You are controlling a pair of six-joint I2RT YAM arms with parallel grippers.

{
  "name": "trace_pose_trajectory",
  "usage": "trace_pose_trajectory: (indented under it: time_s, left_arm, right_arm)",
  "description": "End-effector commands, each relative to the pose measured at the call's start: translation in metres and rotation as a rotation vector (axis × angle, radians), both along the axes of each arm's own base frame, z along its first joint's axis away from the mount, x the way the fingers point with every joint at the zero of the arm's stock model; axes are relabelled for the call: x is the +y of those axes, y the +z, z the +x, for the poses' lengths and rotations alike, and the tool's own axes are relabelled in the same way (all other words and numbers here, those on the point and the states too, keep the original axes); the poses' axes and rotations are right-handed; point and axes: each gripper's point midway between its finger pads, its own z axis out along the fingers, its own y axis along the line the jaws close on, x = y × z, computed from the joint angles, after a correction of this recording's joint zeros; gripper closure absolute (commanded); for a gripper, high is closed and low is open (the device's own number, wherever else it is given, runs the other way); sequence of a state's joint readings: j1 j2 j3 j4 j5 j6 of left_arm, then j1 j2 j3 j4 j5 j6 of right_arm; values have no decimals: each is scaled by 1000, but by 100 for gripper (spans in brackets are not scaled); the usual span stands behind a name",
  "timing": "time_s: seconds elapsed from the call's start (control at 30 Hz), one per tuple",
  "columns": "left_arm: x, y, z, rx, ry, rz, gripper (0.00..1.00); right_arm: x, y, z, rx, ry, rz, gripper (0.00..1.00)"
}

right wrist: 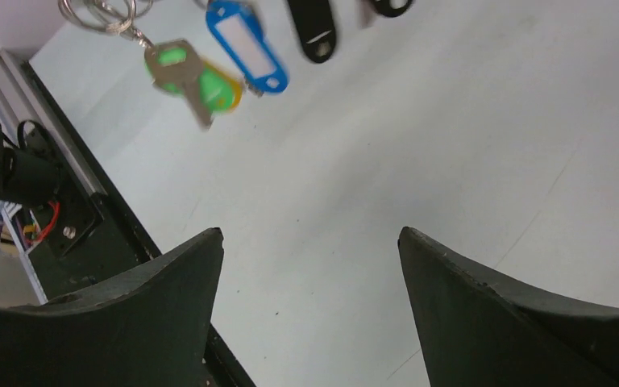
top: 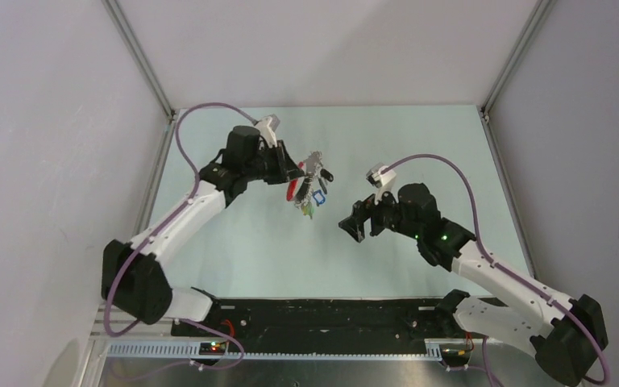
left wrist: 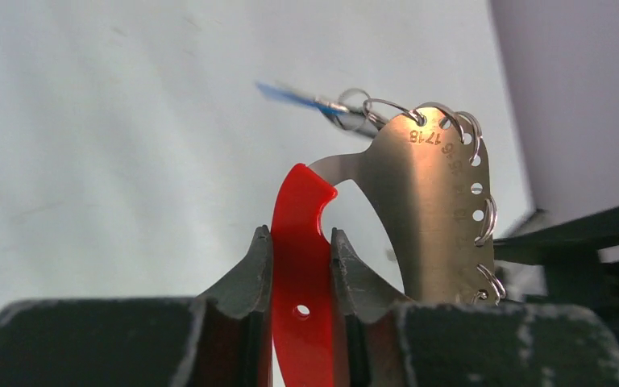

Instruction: Remove the keys from the keyring

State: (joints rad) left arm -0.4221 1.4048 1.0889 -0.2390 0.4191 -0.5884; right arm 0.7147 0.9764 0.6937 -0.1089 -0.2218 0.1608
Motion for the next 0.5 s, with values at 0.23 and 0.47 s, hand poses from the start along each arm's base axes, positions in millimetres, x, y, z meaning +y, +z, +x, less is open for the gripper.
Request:
trace_pose_trajectory:
  time_s: [0.23,0.47]
  left_arm:
    - [95,51,5,-355,258,731,100]
    - [82,76,-18,-604,155,1124,100]
  right_arm:
    - [-23,75,31,-131,-133,231,14]
    - [-13,93,37,-231,-62,265,24]
